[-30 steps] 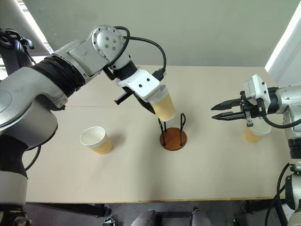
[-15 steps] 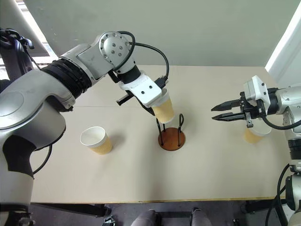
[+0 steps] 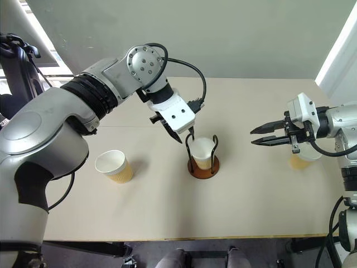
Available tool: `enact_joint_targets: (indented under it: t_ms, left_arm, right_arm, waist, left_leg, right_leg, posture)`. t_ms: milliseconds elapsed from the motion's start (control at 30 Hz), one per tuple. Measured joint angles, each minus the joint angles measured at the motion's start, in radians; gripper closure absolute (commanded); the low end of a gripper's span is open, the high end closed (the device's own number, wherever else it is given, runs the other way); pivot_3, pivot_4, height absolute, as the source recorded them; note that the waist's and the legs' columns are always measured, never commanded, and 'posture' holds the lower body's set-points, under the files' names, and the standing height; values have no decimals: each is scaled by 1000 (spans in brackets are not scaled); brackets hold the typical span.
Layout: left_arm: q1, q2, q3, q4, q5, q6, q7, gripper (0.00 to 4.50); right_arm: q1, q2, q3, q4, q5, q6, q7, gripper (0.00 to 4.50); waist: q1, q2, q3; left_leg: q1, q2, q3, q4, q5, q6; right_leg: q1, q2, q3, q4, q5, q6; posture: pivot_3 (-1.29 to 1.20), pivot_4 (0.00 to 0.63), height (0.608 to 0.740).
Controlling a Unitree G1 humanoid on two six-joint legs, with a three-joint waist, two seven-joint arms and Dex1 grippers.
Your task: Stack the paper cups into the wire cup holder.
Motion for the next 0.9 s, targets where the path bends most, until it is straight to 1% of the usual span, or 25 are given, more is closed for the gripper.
enact_joint_targets:
  t_ms: [167,200,267,367,533,567,633,700,767,900]
  left_arm:
    - [12,-31,66,43,27,-18,-1,119]
    - [17,-49,111,59,26,-13,-1,51]
    - [26,-83,210,83,17,24,-1,51]
    - [31,-105,361,91,-32,155,-3,51]
    - [58,-89,562,105,-61,339,-3,51]
    - [72,-79,619,106,-70,385,-3,51]
    - [93,-48,690,104,-91,461,-3,51]
    - [119,-15,740,91,-110,535,-3,51]
    - [145,-3,763,71,-114,576,-3,51]
    - [197,11,761,15,-113,629,-3,51]
  right_arm:
    - [3,-1,-2,-1,-2,-9,0,3428]
    - [4,-3,-2,-1,-5,-7,0,3428]
    - [4,-9,-2,-2,-15,8,-3,3428]
    - [-11,-24,-2,0,-35,65,-22,3428]
    - [-70,-77,-2,28,-90,148,-71,3428]
    - [-80,-97,-1,52,-119,160,-84,3428]
    - [-85,-141,3,102,-167,177,-95,3428]
    - [-104,-166,16,165,-216,181,-97,3428]
    - [-126,-181,28,217,-252,174,-97,3428]
    - [-170,-211,77,302,-352,87,-73,3428]
  waist:
    - [1,0,0]
    - [3,0,0]
    - [5,0,0]
    - [4,0,0]
    - [2,0,0]
    - [1,1,0]
    - [1,1,0]
    - [1,1,0]
    - [2,1,0]
    - [5,2,0]
  left_leg:
    - [0,0,0,0,0,0]
    - [-1,0,0,0,0,0]
    - [-1,-1,0,0,0,0]
    - [-1,-1,0,-1,-1,0]
    - [1,1,0,-3,-2,-1]
    - [1,1,0,-3,-2,-1]
    - [1,1,0,-3,-2,-1]
    - [1,1,0,-3,-2,-1]
    - [1,0,0,-3,-2,0]
    - [1,1,-2,-3,-2,0]
  right_leg:
    - [0,0,0,0,0,0]
    - [0,0,0,0,0,0]
    - [0,0,0,-1,0,0]
    - [0,0,0,-1,-1,1]
    - [0,1,0,-1,-2,1]
    - [-1,1,0,0,-2,1]
    - [-1,1,0,0,-3,1]
    - [-1,0,1,0,-3,1]
    - [-1,1,0,0,-3,1]
    - [-1,0,1,0,-3,1]
  posture:
    - [0,150,740]
    - [0,150,740]
    - [0,150,740]
    - [0,150,740]
    - [0,150,740]
    - [0,150,740]
    - [0,150,740]
    - [0,150,740]
    - [0,150,740]
    - [0,150,740]
